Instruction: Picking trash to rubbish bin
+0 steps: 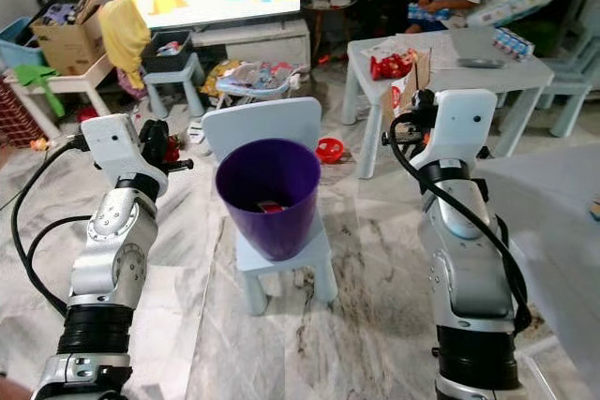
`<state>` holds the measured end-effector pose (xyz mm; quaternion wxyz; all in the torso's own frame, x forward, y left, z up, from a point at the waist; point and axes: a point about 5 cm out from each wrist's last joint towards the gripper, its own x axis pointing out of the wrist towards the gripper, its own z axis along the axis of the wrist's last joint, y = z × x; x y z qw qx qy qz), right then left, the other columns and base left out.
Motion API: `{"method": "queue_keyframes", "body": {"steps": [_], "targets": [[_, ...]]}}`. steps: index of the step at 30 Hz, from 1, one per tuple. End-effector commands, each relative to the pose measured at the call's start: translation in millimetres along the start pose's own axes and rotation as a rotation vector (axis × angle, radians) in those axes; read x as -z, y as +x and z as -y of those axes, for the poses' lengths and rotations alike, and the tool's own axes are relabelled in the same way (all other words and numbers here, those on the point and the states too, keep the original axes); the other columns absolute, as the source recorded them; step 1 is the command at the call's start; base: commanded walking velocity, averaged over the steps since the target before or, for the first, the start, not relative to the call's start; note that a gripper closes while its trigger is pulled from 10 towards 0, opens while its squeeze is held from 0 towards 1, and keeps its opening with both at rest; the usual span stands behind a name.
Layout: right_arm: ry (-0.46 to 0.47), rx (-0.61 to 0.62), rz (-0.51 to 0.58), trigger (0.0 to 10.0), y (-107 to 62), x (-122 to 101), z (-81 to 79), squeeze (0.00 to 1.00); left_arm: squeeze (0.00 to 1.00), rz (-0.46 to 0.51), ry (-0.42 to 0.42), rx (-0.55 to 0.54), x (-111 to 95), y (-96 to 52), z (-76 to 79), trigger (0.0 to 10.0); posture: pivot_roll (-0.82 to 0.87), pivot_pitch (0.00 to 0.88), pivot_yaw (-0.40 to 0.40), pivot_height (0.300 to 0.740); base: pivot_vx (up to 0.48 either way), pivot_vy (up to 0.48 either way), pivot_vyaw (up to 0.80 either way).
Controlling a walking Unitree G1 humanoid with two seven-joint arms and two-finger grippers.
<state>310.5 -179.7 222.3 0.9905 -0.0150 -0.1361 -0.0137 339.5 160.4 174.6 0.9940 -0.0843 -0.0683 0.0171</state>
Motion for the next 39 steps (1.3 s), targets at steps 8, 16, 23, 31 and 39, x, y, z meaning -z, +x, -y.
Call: {"method": "queue_keyframes", "body": {"steps": [8, 16, 23, 31, 39], "targets": [[0.012, -0.023, 0.02, 0.0, 1.3, -3, -5.9, 0.0, 0.0, -0.01, 0.006, 0.001, -1, 2.9, -2.4, 0.0, -0.04, 0.0, 0.055, 0.74, 0.427, 0.0, 0.08], [0.02, -0.024, 0.022, 0.0, 1.0, -2, -6.9, 0.0, 0.0, -0.016, 0.002, 0.002, -1, 2.8, -2.0, 0.0, -0.04, 0.0, 0.055, 0.74, 0.446, 0.0, 0.56], [0.022, -0.025, 0.021, 0.0, 1.1, -2, -7.0, 0.0, 0.0, -0.025, 0.002, 0.0, 1, 2.6, -1.9, 0.0, -0.04, 0.0, 0.055, 0.74, 0.446, 0.0, 0.0], [0.024, -0.031, 0.021, 0.0, 0.5, -2, -7.7, 0.0, 0.0, -0.041, 0.0, 0.003, 5, 1.8, -0.6, 0.0, -0.04, 0.0, 0.053, 0.74, 0.436, 0.0, 0.0], [0.025, -0.037, 0.02, 0.0, 0.0, -2, -8.5, 0.0, 0.0, -0.122, -0.034, 0.002, 23, -1.3, -0.4, 0.0, -0.04, 0.0, 0.051, 0.74, 0.322, 0.0, 0.0]]}}
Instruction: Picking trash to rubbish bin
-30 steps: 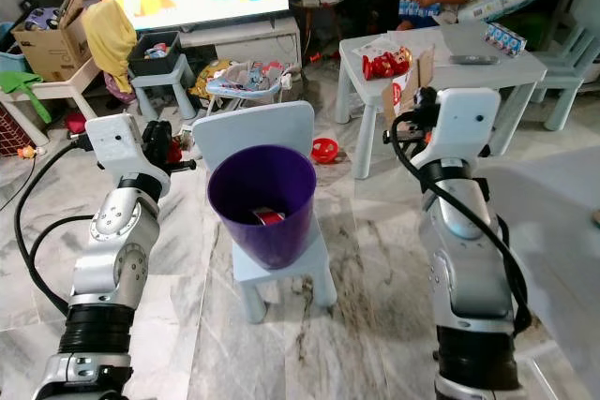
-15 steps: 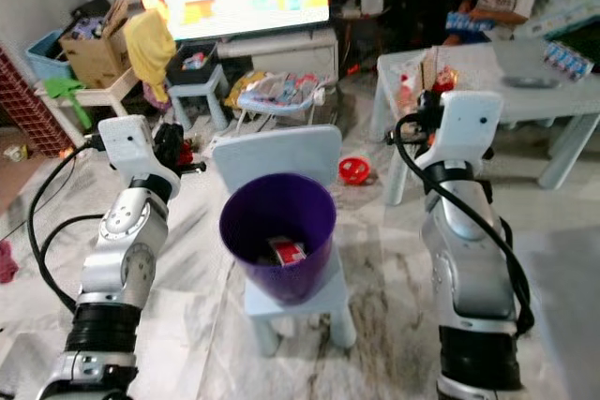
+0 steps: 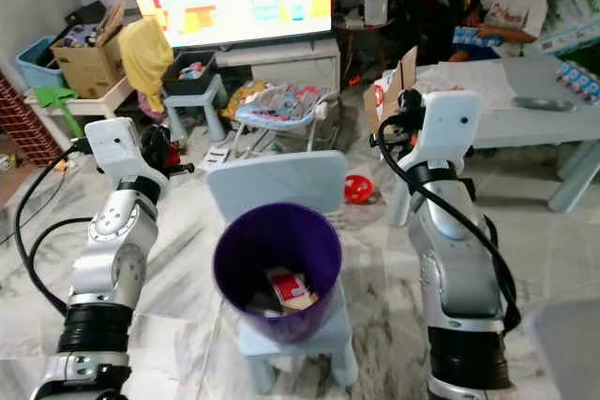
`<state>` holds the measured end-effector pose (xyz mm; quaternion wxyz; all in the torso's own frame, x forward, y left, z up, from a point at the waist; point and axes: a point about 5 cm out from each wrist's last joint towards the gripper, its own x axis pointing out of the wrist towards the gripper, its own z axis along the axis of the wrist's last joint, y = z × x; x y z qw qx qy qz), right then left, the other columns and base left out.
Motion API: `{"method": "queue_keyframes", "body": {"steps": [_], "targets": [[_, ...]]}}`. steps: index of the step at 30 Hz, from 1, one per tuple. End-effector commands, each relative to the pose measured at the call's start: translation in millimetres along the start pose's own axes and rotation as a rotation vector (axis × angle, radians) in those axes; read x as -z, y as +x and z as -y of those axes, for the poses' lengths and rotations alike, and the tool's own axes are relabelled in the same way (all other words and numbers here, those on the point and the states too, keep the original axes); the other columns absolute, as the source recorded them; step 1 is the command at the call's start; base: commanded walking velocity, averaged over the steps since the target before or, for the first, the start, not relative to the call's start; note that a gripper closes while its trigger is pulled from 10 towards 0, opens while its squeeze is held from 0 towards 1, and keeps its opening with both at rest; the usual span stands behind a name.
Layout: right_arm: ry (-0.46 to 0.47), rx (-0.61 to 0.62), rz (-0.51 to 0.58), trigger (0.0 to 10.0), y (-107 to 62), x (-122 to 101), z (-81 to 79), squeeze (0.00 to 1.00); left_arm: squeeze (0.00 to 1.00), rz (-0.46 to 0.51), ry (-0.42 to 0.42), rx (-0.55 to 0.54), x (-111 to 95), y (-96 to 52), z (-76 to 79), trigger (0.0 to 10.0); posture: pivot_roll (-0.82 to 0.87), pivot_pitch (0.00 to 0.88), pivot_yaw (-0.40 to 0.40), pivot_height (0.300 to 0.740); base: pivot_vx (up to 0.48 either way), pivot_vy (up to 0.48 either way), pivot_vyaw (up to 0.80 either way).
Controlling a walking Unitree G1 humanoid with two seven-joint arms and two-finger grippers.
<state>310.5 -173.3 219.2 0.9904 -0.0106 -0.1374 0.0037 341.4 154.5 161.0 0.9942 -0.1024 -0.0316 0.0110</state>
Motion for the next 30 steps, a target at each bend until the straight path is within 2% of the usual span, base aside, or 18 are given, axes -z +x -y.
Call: {"method": "queue_keyframes", "body": {"steps": [1, 2, 3, 10, 12, 15, 17, 20, 23, 24, 25, 30], "targets": [[0.011, -0.004, 0.017, 0.0, 1.0, -4, -2.1, 0.0, 0.0, -0.061, -0.001, -0.001, 11, -0.7, -4.1, 0.0, -0.04, 0.0, 0.051, 0.74, 0.0, 0.0, 0.0], [0.011, -0.004, 0.017, 0.0, 0.9, -4, -2.2, 0.0, 0.0, -0.07, -0.001, 0.0, 12, -0.8, -4.0, 0.0, -0.04, 0.0, 0.051, 0.74, 0.0, 0.0, 0.0], [0.011, -0.005, 0.017, 0.0, 0.7, -5, -2.2, 0.0, 0.0, -0.093, -0.04, 0.001, 18, -1.3, -2.7, 0.0, -0.05, 0.0, 0.05, 0.74, 0.0, 0.0, 0.0], [0.007, -0.006, 0.016, 0.0, -1.3, -6, -0.7, 0.0, 0.0, -0.216, -0.067, 0.048, 46, -6.1, 5.9, 0.0, -0.06, 0.0, 0.049, 0.74, 0.0, 0.0, 0.0], [0.006, -0.005, 0.013, 0.0, -1.9, -6, -0.3, 0.0, 0.0, -0.293, -0.057, 0.064, 60, -7.4, 8.8, 0.0, -0.06, 0.0, 0.048, 0.74, 0.0, 0.0, 0.0], [0.005, -0.007, 0.011, 0.0, -3.0, -6, -0.5, 0.0, 0.0, -0.335, -0.077, 0.091, 70, -8.7, 13.3, 0.0, -0.07, 0.0, 0.049, 0.74, 0.0, 0.0, 0.0], [0.003, -0.011, 0.009, 0.0, -4.3, -7, -0.8, 0.0, 0.0, -0.399, -0.051, 0.139, 82, -11.2, 19.4, 0.0, -0.08, 0.0, 0.048, 0.74, 0.0, 0.0, 0.0], [-0.01, -0.011, -0.004, 0.0, -9.3, -7, 0.9, 0.0, 0.0, -0.481, -0.091, 0.2, 102, -17.7, 29.8, 0.0, -0.1, 0.0, 0.053, 0.74, 0.0, 0.0, 0.0], [-0.013, -0.009, -0.009, 0.0, -11.4, -6, 2.2, 0.0, 0.0, -0.524, -0.131, 0.207, 112, -21.3, 32.6, 0.0, -0.1, 0.0, 0.055, 0.74, 0.0, 0.0, 0.0], [-0.014, -0.007, -0.012, 0.0, -12.7, -6, 2.8, 0.0, 1.0, -0.531, -0.156, 0.213, 115, -22.8, 34.4, 2.1, -0.1, 0.004, 0.059, 0.74, 0.0, 0.0, 0.0], [-0.014, 0.0, -0.018, 0.0, -14.9, -5, 3.7, 0.0, 1.0, -0.551, -0.169, 0.223, 122, -26.0, 36.6, 10.0, -0.11, 0.01, 0.064, 0.74, 0.0, 0.0, 0.0], [-0.01, 0.002, -0.026, 0.0, -18.6, -4, 2.5, 0.0, 1.0, -0.546, -0.164, 0.23, 126, -27.8, 38.0, 10.0, -0.11, 0.021, 0.069, 0.74, 0.0, 0.0, 0.0]]}}
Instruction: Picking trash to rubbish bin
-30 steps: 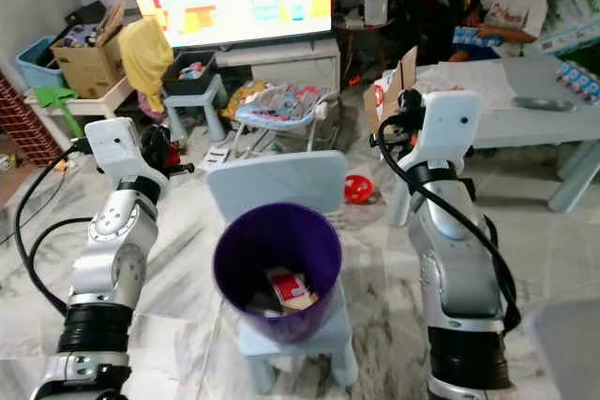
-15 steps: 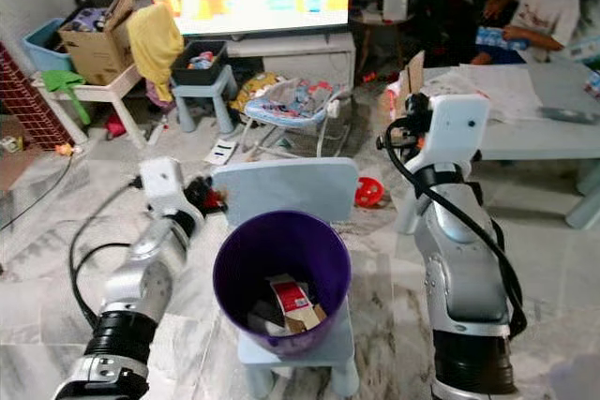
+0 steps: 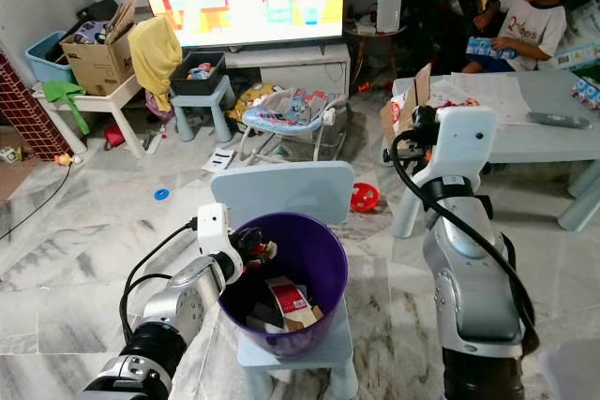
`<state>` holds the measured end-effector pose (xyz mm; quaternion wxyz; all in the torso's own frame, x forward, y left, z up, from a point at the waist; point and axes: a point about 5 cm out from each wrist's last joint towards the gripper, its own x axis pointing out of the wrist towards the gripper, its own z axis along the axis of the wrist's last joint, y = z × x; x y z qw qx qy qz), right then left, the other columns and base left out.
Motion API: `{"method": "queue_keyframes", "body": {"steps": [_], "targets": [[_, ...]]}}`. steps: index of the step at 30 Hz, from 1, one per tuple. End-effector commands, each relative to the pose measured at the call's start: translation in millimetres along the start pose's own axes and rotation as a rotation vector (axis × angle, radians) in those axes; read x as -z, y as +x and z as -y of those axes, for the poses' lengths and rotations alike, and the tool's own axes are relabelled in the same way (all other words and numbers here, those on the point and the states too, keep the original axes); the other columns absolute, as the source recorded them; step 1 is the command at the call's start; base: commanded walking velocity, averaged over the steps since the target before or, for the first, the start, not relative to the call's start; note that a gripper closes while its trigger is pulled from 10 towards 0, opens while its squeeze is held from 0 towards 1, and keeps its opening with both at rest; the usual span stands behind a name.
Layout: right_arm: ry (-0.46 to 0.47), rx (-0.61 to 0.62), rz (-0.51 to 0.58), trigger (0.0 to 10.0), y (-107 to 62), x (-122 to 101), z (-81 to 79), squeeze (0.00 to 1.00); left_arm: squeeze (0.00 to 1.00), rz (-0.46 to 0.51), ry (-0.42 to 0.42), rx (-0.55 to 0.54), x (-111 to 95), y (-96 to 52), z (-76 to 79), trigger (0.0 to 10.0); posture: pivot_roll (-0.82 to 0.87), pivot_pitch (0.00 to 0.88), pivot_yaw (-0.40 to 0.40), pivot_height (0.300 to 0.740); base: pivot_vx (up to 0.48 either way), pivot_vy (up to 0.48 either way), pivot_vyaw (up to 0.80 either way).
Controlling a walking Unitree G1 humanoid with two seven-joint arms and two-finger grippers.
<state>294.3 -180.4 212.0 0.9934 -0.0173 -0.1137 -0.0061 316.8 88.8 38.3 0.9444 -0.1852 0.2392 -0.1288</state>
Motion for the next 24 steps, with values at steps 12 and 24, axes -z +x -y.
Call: {"method": "queue_keyframes", "body": {"steps": [12, 24], "targets": [[0.015, -0.051, 0.014, 0.0, 5.0, -7, -11.0, 0.0, 1.0, 0.067, 0.009, -0.035, -9, -3.3, -19.2, 10.0, -0.09, 0.009, 0.052, 0.74, 0.0, 0.0, 0.0], [0.033, -0.073, 0.008, 0.0, 4.3, -5, -14.8, 0.0, 1.0, 0.117, 0.089, -0.027, -20, -2.9, -15.7, 10.0, -0.09, 0.0, 0.067, 0.74, 0.0, 0.0, 0.0]]}}
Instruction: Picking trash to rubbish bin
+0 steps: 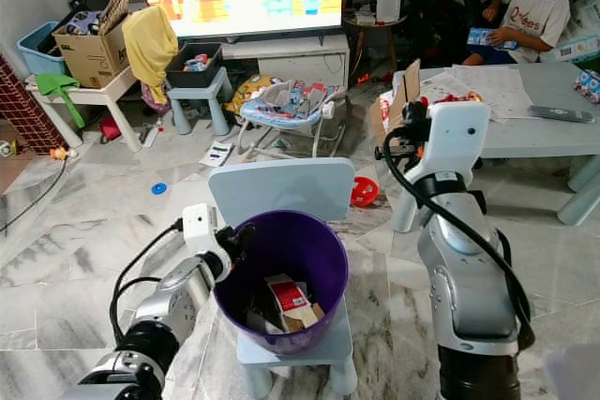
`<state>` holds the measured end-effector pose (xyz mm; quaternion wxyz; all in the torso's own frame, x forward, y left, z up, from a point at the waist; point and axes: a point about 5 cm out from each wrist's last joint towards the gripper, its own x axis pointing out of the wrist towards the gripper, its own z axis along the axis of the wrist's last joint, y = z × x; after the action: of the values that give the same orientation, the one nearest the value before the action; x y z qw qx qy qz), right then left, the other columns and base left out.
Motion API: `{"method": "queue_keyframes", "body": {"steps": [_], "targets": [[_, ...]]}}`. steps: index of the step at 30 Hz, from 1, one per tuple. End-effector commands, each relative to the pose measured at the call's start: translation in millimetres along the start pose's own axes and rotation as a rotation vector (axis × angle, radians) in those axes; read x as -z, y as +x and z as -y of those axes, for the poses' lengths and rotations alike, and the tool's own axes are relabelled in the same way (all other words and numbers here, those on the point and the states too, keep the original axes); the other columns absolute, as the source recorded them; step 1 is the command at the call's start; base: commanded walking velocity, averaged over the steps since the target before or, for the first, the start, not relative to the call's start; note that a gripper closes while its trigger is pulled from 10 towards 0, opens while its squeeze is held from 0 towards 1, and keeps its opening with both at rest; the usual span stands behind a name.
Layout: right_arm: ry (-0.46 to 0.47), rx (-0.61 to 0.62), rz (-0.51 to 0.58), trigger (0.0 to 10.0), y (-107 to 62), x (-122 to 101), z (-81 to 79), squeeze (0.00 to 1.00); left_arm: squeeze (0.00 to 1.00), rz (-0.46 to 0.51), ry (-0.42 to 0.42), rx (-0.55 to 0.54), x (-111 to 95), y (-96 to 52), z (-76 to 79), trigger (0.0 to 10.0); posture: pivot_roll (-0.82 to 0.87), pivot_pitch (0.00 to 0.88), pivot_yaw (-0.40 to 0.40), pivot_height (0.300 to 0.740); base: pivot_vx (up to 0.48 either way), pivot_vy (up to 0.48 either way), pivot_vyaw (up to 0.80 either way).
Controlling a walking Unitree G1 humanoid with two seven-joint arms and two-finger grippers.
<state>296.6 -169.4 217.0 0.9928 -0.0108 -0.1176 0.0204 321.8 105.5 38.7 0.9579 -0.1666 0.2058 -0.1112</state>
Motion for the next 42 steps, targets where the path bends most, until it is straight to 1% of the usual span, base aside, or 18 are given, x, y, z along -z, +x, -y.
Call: {"method": "queue_keyframes", "body": {"steps": [1, 2, 4, 6, 8, 11, 15, 18, 19, 23, 25, 30, 31, 32, 33, 37, 38, 42], "targets": [[0.024, -0.044, -0.009, 0.0, 1.6, 2, -7.4, 0.0, 1.0, 0.071, 0.067, 0.01, -17, -2.8, -1.4, 10.0, -0.08, 0.0, 0.067, 0.74, 0.0, 0.0, 0.0], [0.05, -0.095, -0.039, 0.0, 2.8, 9, -17.2, 0.0, 1.0, 0.121, 0.109, 0.005, -28, -11.7, -6.4, 10.0, -0.06, 0.0, 0.064, 0.74, 0.0, 0.0, 0.0], [0.072, -0.152, -0.095, 0.0, 3.8, 20, -29.4, 0.0, 1.0, 0.157, 0.141, -0.003, -35, -24.2, -14.2, 10.0, -0.03, 0.0, 0.064, 0.74, 0.0, 0.0, 0.0], [0.074, -0.172, -0.119, 0.0, 3.8, 25, -33.2, 0.0, 1.0, 0.162, 0.149, -0.005, -36, -28.1, -16.2, 10.0, -0.02, 0.0, 0.064, 0.74, 0.0, 0.0, 0.0], [0.086, -0.209, -0.159, 0.0, 4.6, 39, -44.1, 0.0, 1.0, 0.176, 0.178, -0.022, -36, -48.5, -25.7, 10.0, -0.01, 0.0, 0.064, 0.74, 0.0, 0.0, 0.0], [0.099, -0.234, -0.217, 0.0, 6.6, 61, -52.4, 0.0, 1.0, 0.174, 0.218, -0.03, -32, -74.2, -29.2, 10.0, 0.03, 0.0, 0.058, 0.74, 0.0, 0.0, 0.0], [0.105, -0.242, -0.24, 0.0, 7.3, 69, -53.8, 0.0, 1.0, 0.173, 0.223, -0.026, -31, -83.1, -27.7, 10.0, 0.03, 0.0, 0.058, 0.74, 0.0, 0.0, 0.0], [0.113, -0.258, -0.356, 0.0, 6.5, 100, -56.9, 0.0, 1.0, 0.131, 0.257, -0.042, -24, -102.7, -34.0, 10.0, 0.1, 0.0, 0.043, 0.74, 0.0, 0.0, 0.0], [0.094, -0.297, -0.434, 0.0, 4.4, 118, -63.1, 0.0, 1.0, 0.093, 0.23, -0.082, -19, -116.2, -43.5, 10.0, 0.12, 0.0, 0.037, 0.74, 0.0, 0.0, 0.0], [0.085, -0.309, -0.452, 0.0, 4.1, 123, -65.1, 0.0, 1.0, 0.08, 0.224, -0.089, -17, -120.4, -45.1, 10.0, 0.13, 0.0, 0.036, 0.74, 0.0, 0.0, 0.0], [0.04, -0.377, -0.513, 0.0, 0.9, 136, -74.5, 0.0, 1.0, 0.046, 0.227, -0.084, -12, -126.6, -44.6, 10.0, 0.14, 0.0, 0.029, 0.74, 0.0, 0.0, 0.0], [-0.011, -0.454, -0.573, 0.0, -5.7, 149, -82.4, 0.0, 1.0, 0.016, 0.23, -0.067, -9, -128.0, -42.3, 10.0, 0.15, 0.0, 0.031, 0.74, 0.0, 0.0, 0.0], [-0.021, -0.481, -0.597, 4.0, -9.6, 154, -84.1, 1.0, 1.0, 0.003, 0.226, -0.057, -8, -127.8, -42.2, 10.0, 0.15, 0.0, 0.034, 0.74, 0.0, 0.0, 0.0], [-0.021, -0.481, -0.597, 4.0, -9.6, 154, -84.1, 1.0, 1.0, 0.003, 0.226, -0.057, -8, -127.8, -42.2, 10.0, 0.15, 0.0, 0.034, 0.74, 0.0, 0.0, 0.0], [-0.042, -0.498, -0.613, 10.0, -12.6, 158, -84.9, 1.0, 1.0, -0.016, 0.224, -0.032, -7, -128.0, -41.0, 10.0, 0.15, 0.0, 0.036, 0.74, 0.0, 0.0, 0.0], [-0.051, -0.513, -0.622, 10.0, -14.5, 161, -85.7, 1.0, 1.0, -0.031, 0.221, -0.008, -6, -128.2, -39.7, 10.0, 0.15, 0.0, 0.038, 0.74, 0.0, 0.0, 0.0], [-0.05, -0.528, -0.627, 10.0, -16.7, 162, -88.2, 1.0, 1.0, -0.062, 0.212, 0.05, -4, -127.3, -35.1, 10.0, 0.14, 0.0, 0.045, 0.74, 0.0, 0.0, 0.0], [-0.042, -0.56, -0.63, 10.0, -18.3, 166, -91.9, 1.0, 1.0, -0.091, 0.205, 0.079, -3, -125.4, -30.6, 10.0, 0.13, 0.0, 0.049, 0.74, 0.0, 0.0, 0.0]]}}
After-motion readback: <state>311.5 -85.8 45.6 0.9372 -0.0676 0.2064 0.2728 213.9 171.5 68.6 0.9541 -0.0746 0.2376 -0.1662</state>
